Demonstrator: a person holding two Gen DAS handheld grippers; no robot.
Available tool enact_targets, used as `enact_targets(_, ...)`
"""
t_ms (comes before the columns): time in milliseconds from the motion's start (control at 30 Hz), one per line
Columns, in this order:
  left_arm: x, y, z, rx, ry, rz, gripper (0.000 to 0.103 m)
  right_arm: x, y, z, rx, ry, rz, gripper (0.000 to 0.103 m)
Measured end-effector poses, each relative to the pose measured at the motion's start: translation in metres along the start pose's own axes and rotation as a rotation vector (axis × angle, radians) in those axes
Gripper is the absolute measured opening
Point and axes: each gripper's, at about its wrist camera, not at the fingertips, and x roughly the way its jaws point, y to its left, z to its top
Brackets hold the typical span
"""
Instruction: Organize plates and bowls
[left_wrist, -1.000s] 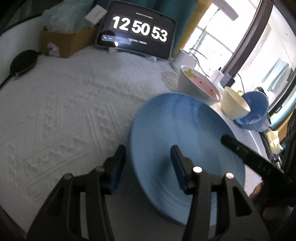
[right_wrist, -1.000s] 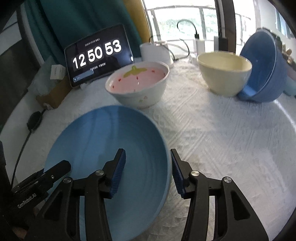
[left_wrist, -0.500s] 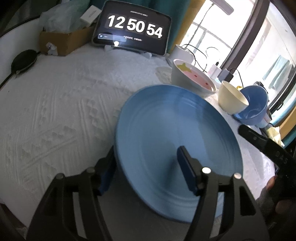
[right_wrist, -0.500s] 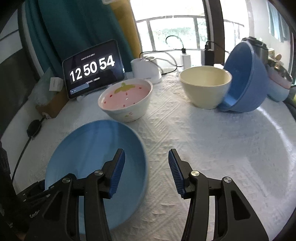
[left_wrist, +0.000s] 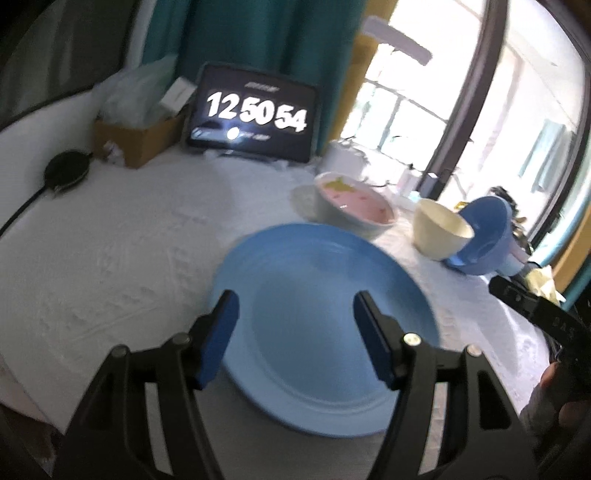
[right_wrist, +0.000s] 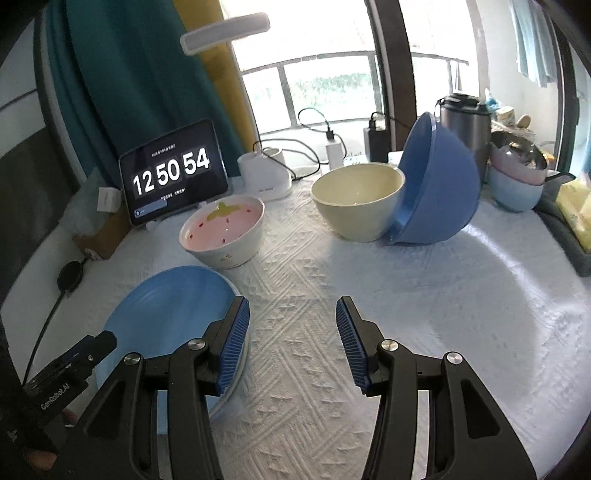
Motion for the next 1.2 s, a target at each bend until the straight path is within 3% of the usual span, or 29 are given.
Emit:
enact_targets(367, -0.019, -0.059, -0.002, 0.164, -0.079, -0.072, 0.066, -0.034, -0.046, -0.006, 0.064, -0.050, -0.050, 0.052)
enact_targets(1200, -0.017, -0.142, 0.017, 0.296, -0.121, -0.126, 0.066, -0.055, -0.124, 0.012, 0.149, -0.103, -0.094, 0.052)
